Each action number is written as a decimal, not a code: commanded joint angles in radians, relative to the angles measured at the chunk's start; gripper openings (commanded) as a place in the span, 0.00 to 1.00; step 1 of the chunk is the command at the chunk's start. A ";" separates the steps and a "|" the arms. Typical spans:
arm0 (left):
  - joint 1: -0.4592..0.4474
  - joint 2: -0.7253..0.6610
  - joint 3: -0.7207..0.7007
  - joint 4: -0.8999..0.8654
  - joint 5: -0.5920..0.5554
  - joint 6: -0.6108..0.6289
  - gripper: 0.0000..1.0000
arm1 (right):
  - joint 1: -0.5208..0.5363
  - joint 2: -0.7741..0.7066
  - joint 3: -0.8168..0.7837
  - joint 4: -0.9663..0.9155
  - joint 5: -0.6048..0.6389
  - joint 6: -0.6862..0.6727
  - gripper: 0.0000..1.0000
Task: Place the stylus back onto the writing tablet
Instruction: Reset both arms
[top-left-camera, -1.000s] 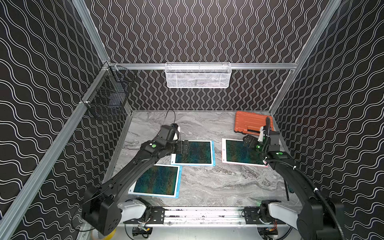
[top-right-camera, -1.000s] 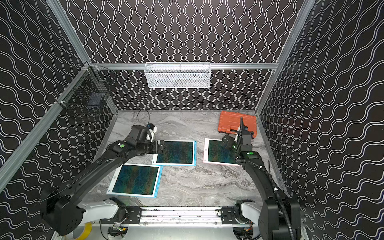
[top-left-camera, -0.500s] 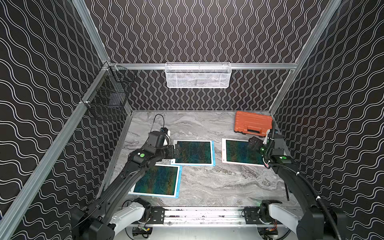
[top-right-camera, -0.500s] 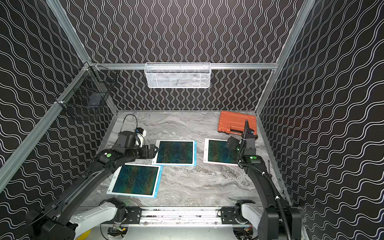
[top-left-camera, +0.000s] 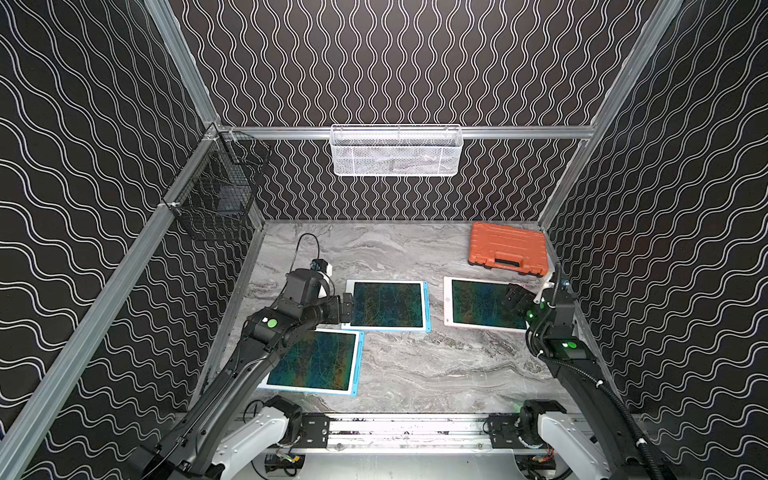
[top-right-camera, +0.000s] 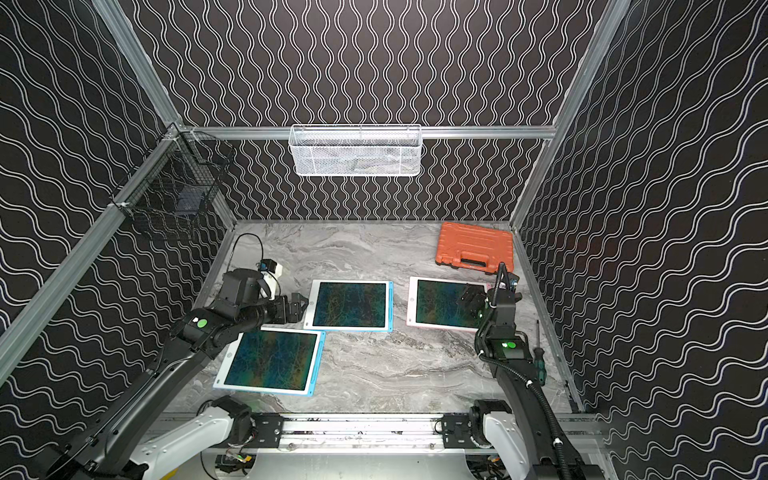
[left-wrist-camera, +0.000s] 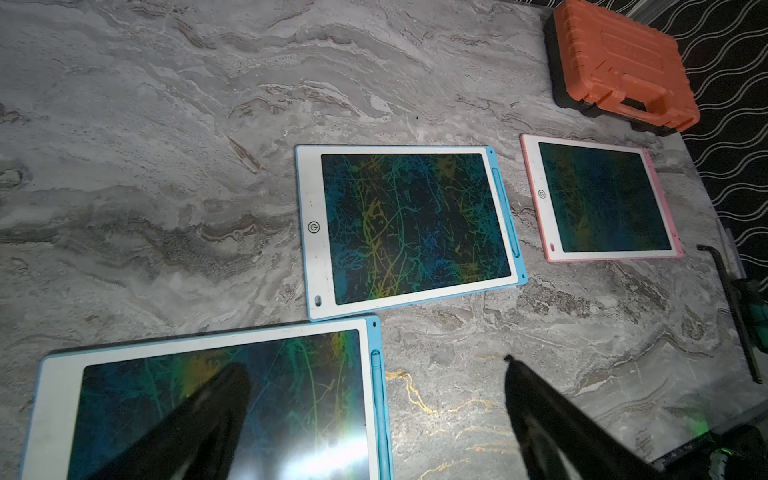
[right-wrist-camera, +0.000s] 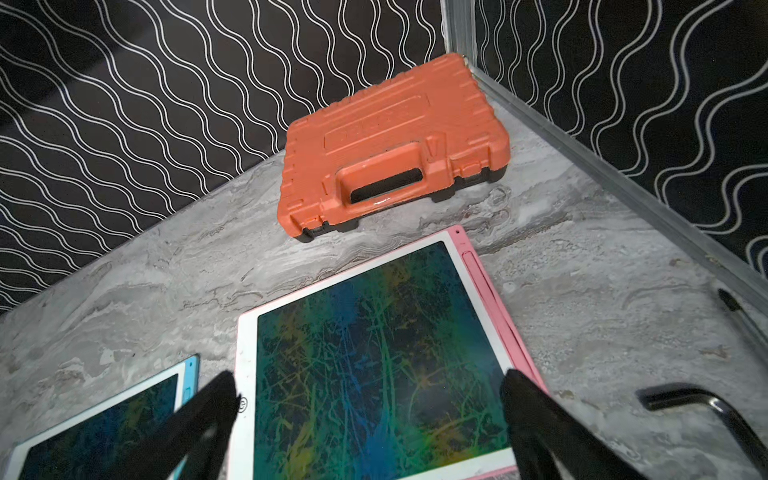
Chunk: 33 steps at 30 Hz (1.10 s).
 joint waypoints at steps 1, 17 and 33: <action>0.004 -0.018 -0.013 0.029 -0.063 -0.028 0.99 | -0.001 -0.019 -0.019 0.056 0.019 -0.062 1.00; 0.009 -0.165 -0.103 0.048 -0.293 -0.101 0.99 | -0.009 -0.268 -0.185 0.112 0.194 -0.030 1.00; 0.018 -0.205 -0.188 0.171 -0.429 0.015 0.99 | -0.030 -0.209 -0.252 0.188 0.179 -0.050 1.00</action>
